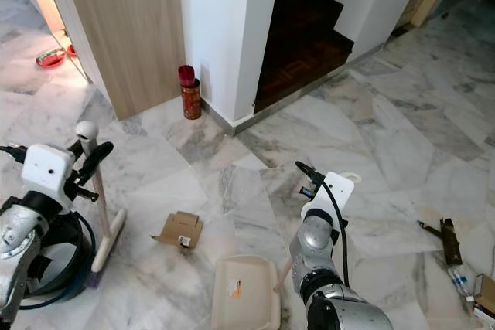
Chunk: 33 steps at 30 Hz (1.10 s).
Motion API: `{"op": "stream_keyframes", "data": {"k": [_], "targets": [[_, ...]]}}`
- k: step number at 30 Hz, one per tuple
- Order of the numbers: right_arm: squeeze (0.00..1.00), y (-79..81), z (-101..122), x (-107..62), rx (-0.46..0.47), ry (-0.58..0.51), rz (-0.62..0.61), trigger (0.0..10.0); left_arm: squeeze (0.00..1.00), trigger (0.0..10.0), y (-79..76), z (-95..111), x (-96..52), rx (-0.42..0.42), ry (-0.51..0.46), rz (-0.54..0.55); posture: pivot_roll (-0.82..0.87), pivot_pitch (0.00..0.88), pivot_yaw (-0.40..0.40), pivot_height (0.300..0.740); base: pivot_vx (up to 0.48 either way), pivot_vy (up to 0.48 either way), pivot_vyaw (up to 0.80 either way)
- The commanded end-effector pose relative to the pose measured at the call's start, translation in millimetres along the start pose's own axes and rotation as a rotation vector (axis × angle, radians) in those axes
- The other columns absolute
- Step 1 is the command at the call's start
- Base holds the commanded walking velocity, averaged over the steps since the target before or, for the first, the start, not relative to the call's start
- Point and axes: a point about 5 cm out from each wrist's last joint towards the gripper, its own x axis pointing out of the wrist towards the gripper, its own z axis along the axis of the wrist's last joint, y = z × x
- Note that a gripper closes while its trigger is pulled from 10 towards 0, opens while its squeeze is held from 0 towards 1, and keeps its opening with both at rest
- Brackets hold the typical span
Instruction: Sweep floor
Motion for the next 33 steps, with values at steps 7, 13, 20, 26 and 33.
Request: {"op": "stream_keyframes", "data": {"k": [7, 13, 20, 26, 33], "targets": [[0.0, -7.7, 0.5, 1.8, 0.001, -0.009, -0.017, 10.0, 0.0, 10.0, -19.8, 8.6, 19.2, 0.001, -0.082, -0.056, 0.13, 0.113, -0.156, 0.74, 0.0, 0.0, 0.0], [0.0, -6.6, -0.2, 1.0, 0.003, -0.007, -0.016, 10.0, 0.0, 10.0, -32.5, 5.8, 20.0, -0.063, -0.08, -0.103, 0.13, 0.114, -0.155, 0.74, 0.0, 0.0, 0.0], [0.0, -6.1, 0.0, 1.1, 0.001, -0.007, -0.013, 10.0, 0.0, 10.0, -37.8, 0.7, 16.5, -0.19, -0.042, -0.177, 0.13, 0.111, -0.158, 0.74, 0.0, 0.0, 0.0], [0.0, -4.9, 0.3, 1.2, 0.002, -0.005, -0.009, 10.0, 0.0, 10.0, -35.5, 0.7, 12.3, -0.266, -0.007, -0.253, 0.14, 0.109, -0.158, 0.74, 0.0, 0.0, 0.0], [0.0, -3.6, -0.3, 0.8, 0.0, 0.0, -0.009, 10.0, 0.0, 10.0, -30.1, 8.4, 10.4, -0.346, -0.014, -0.272, 0.15, 0.111, -0.158, 0.74, 0.0, 0.0, 0.0]]}}
